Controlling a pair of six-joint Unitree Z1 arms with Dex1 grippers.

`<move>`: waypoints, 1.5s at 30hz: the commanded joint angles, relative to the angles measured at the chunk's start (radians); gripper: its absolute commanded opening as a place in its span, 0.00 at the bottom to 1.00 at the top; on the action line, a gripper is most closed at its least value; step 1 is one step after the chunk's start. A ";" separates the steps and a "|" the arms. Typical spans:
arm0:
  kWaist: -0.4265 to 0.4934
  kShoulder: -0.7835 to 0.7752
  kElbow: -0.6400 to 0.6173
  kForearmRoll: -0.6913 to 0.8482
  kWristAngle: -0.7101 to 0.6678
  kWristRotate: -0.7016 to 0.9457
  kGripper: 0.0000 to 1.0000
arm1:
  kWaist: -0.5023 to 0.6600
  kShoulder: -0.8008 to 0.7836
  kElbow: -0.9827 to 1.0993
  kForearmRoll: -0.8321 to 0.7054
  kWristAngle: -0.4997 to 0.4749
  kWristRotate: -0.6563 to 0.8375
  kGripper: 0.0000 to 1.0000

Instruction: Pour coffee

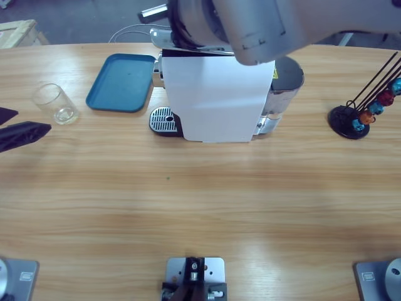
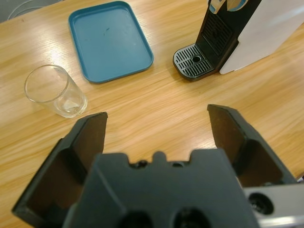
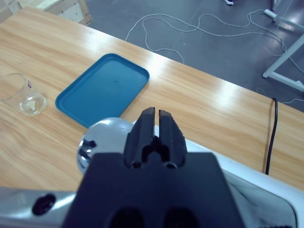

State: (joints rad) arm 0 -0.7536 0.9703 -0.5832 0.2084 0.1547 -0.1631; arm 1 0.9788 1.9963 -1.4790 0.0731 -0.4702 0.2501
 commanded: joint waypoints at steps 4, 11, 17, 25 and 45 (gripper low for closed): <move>-0.005 -0.002 0.029 0.000 0.001 0.010 0.91 | 0.006 0.132 0.195 -0.026 0.042 0.030 0.00; 0.182 0.064 -0.091 0.076 0.034 0.019 0.98 | 0.006 -0.243 0.120 0.184 0.223 -0.076 1.00; 0.400 0.263 -0.207 0.107 0.002 -0.044 0.99 | 0.006 -0.632 0.083 0.544 0.247 -0.091 1.00; 0.396 0.427 -0.073 -0.101 0.014 -0.090 0.99 | 0.006 -0.894 0.366 0.569 0.231 -0.089 1.00; 0.396 0.743 -0.038 -0.372 0.181 -0.091 0.99 | 0.006 -0.906 0.500 0.486 0.237 -0.107 1.00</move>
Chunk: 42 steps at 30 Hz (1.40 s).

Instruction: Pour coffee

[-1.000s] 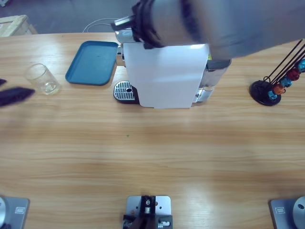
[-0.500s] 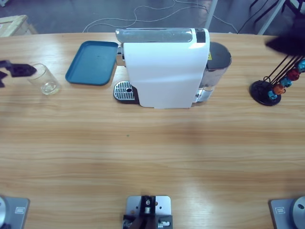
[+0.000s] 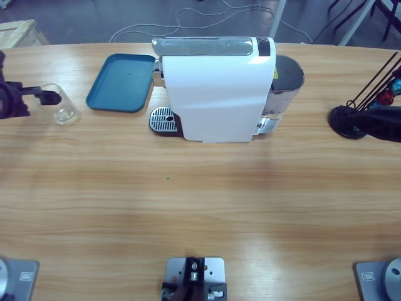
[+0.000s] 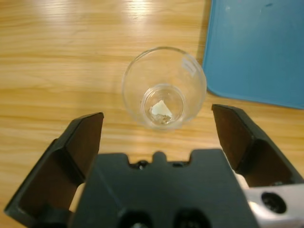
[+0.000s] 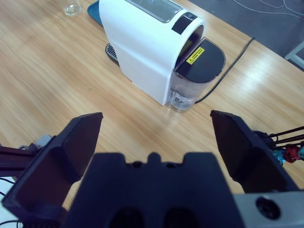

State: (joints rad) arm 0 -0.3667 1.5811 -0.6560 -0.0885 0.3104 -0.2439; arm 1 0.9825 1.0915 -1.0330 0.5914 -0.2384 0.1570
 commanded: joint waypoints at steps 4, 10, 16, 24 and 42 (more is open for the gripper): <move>0.009 0.183 0.035 -0.122 0.024 -0.011 0.98 | 0.002 0.001 0.075 -0.055 0.008 -0.014 1.00; 0.021 0.226 0.035 -0.208 0.013 -0.002 0.97 | 0.002 -0.002 0.089 -0.059 0.011 -0.014 1.00; 0.031 0.256 0.037 -0.242 -0.018 -0.003 0.56 | 0.002 -0.009 0.093 -0.059 0.010 -0.018 1.00; 0.032 0.258 0.069 -0.255 -0.128 0.008 0.00 | 0.002 -0.001 0.095 -0.080 0.001 -0.028 1.00; -0.151 -0.049 -0.200 0.162 -0.450 0.279 0.00 | -0.010 -0.044 0.120 -0.109 -0.015 -0.043 1.00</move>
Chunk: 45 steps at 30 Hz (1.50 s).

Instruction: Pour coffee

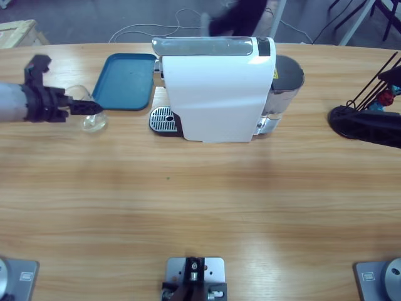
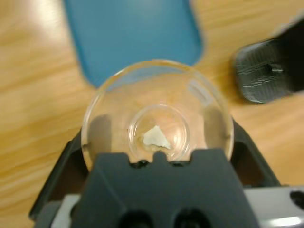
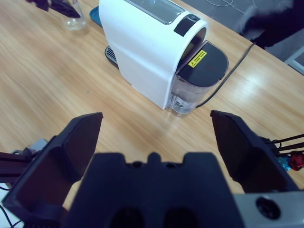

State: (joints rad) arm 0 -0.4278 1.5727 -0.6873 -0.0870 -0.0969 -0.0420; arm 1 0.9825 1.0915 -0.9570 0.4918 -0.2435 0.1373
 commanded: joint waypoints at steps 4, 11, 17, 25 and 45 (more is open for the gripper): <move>-0.144 0.085 -0.228 0.130 -0.056 0.097 0.00 | -0.012 -0.076 0.055 0.005 -0.014 -0.027 1.00; -0.183 0.246 -0.235 0.026 -0.072 0.097 0.00 | -0.027 -0.149 0.066 0.059 -0.021 -0.040 1.00; -0.213 0.300 -0.250 -0.014 -0.073 0.096 0.00 | -0.036 -0.165 0.067 0.080 -0.023 -0.052 1.00; -0.268 0.368 -0.262 -0.072 -0.076 0.091 0.00 | -0.056 -0.169 0.072 0.080 -0.022 -0.065 1.00; -0.282 0.277 -0.167 -0.083 -0.113 0.106 0.99 | -0.074 -0.151 0.073 0.069 -0.014 -0.068 1.00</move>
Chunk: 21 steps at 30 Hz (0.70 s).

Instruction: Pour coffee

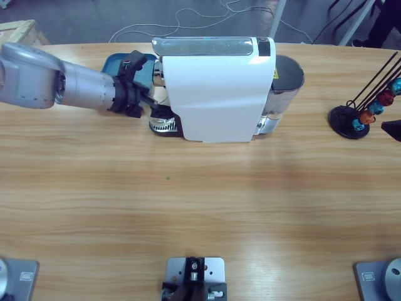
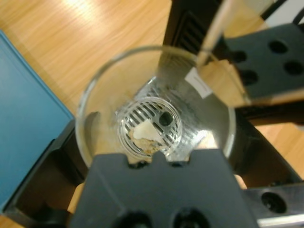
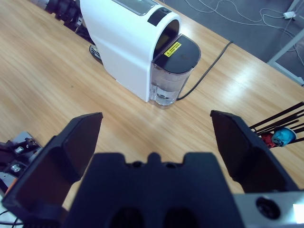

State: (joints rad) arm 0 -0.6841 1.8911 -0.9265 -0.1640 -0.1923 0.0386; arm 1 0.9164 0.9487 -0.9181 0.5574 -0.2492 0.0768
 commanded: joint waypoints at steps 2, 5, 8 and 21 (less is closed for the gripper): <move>-0.026 -0.079 0.097 -0.003 -0.016 0.026 0.99 | -0.008 -0.004 0.028 0.002 -0.002 -0.008 1.00; -0.026 -0.143 0.153 0.006 0.020 0.026 0.99 | -0.008 0.019 0.006 0.008 0.027 -0.008 1.00; -0.024 -0.183 0.180 0.023 0.034 0.026 0.99 | -0.008 0.060 -0.037 0.031 0.060 -0.008 1.00; 0.024 -0.645 0.238 0.448 0.218 -0.114 0.99 | -0.182 0.671 -0.756 0.303 0.355 -0.179 0.05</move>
State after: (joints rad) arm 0 -0.6709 1.4806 -0.6895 0.0522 0.0003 0.0114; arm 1 0.8562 1.2626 -1.3922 0.7584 -0.0085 0.0146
